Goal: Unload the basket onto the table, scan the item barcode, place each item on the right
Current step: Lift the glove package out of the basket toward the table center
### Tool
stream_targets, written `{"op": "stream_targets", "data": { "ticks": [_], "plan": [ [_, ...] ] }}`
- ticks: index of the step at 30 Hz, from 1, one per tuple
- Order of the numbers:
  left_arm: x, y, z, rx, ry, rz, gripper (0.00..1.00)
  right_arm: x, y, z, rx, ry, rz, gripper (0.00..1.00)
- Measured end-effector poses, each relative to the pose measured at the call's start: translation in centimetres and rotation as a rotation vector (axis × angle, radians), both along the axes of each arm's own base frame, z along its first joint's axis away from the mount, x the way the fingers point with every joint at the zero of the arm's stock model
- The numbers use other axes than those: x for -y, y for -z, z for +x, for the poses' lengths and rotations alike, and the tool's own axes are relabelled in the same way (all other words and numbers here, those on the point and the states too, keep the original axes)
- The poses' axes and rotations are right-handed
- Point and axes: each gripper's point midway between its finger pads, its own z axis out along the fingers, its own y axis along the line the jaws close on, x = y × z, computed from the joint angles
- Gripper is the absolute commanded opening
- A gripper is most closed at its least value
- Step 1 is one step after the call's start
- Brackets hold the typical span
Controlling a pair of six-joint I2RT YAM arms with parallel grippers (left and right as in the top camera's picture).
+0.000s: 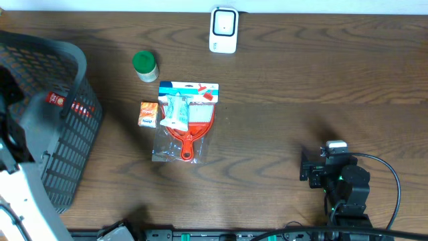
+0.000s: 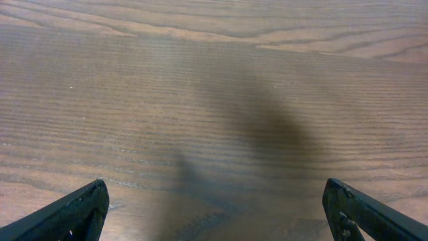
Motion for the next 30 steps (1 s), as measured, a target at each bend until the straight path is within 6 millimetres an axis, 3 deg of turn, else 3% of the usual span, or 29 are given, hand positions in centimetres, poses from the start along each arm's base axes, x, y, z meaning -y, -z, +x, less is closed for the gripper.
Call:
{"op": "stream_targets", "data": {
  "ticks": [8, 16, 20, 25, 30],
  "plan": [
    [6.8, -4.9, -0.8, 0.187, 0.297, -0.025, 0.07, 0.0, 0.0, 0.0, 0.000, 0.000, 0.000, 0.99],
    [12.6, -10.2, -6.0, 0.343, 0.448, 0.077, 0.07, 0.0, 0.0, 0.0, 0.000, 0.000, 0.000, 0.99],
    [17.0, -12.5, -8.4, 0.422, 0.620, 0.138, 0.07, 0.0, 0.0, 0.0, 0.000, 0.000, 0.000, 0.99],
    [21.8, -12.7, -9.7, 0.435, 0.896, 0.133, 0.07, 0.0, 0.0, 0.0, 0.000, 0.000, 0.000, 0.99],
    [23.8, -11.1, -9.2, 0.392, 1.101, 0.044, 0.08, 0.0, 0.0, 0.0, 0.001, 0.000, 0.000, 0.99]
  ]
}}
